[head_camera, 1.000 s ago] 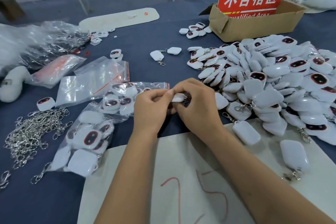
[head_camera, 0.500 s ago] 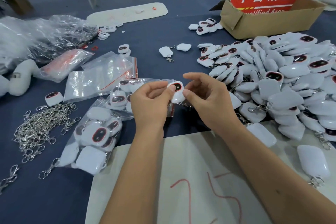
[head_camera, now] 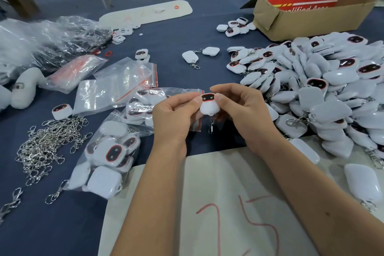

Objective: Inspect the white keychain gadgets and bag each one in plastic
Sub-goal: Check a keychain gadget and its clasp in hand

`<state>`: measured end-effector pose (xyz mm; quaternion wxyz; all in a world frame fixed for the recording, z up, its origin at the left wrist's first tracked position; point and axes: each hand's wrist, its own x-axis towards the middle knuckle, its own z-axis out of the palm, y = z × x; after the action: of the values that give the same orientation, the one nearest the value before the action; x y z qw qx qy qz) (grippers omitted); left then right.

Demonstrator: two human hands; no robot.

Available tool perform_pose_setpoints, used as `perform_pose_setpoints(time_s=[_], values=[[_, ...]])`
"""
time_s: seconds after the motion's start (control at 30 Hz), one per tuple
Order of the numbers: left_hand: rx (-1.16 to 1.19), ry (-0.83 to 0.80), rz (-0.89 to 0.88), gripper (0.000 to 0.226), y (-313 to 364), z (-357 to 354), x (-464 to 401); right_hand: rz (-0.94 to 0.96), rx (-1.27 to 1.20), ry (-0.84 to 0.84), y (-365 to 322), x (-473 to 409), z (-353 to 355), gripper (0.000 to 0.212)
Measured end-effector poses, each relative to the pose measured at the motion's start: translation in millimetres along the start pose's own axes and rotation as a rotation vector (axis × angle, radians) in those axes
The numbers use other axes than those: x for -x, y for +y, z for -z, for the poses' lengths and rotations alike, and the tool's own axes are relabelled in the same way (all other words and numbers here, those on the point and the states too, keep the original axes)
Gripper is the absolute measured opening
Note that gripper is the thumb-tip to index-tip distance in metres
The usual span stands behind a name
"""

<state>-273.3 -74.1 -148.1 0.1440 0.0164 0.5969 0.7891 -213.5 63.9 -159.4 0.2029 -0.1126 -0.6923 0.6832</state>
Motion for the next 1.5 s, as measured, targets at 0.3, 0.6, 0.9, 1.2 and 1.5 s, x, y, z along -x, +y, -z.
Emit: perform_pose_setpoints(time_s=[0.3,0.6,0.9,1.2,1.5], values=[[0.018,-0.049,0.032,0.019,-1,-2,2,0.042,-0.031,0.017,1,0,0,0.012],[0.101,-0.141,-0.009,0.039,0,-3,3,0.193,0.012,-0.02,2,1,-2,0.015],[0.116,-0.124,-0.034,0.038,-2,-6,4,0.235,0.031,-0.009,3,1,-3,0.016],[0.135,-0.022,-0.015,0.039,-1,-16,9,0.268,0.109,-0.011,5,1,-5,0.01],[0.098,-0.007,0.022,0.038,-3,-20,10,0.093,0.066,0.025,6,-2,-4,0.01]])
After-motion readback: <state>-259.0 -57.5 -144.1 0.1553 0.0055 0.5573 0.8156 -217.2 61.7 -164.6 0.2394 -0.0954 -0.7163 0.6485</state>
